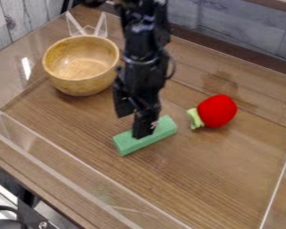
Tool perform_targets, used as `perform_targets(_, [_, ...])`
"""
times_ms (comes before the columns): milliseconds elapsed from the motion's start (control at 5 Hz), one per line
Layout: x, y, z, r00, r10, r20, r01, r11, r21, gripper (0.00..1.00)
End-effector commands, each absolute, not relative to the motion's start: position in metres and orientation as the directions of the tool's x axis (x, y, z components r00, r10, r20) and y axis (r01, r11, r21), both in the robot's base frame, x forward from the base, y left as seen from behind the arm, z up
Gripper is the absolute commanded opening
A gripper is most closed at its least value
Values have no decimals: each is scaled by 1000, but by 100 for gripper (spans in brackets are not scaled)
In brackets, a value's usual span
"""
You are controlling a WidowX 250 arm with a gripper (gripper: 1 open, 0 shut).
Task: Put the green stick in the brown bowl
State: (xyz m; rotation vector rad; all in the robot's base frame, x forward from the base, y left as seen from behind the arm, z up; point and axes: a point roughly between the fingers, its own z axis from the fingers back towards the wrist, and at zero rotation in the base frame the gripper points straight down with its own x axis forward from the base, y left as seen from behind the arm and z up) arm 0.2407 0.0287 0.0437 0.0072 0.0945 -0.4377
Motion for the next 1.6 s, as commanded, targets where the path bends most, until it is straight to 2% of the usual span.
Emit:
perform_targets(0, [247,35,32,887,-460,-31,460,888,12,100])
perform_targets(400, [241,35,24,924,-381,-17,382,924,18,100])
perform_targets(800, [222,44,11,885,-464,-21,465,885,22,100])
perform_targets(1200, [235,56,2,867,-496,-44,498,867,19,100])
perform_targets(1400, [232,38,-1,812,-581,-58,583,812,14,100])
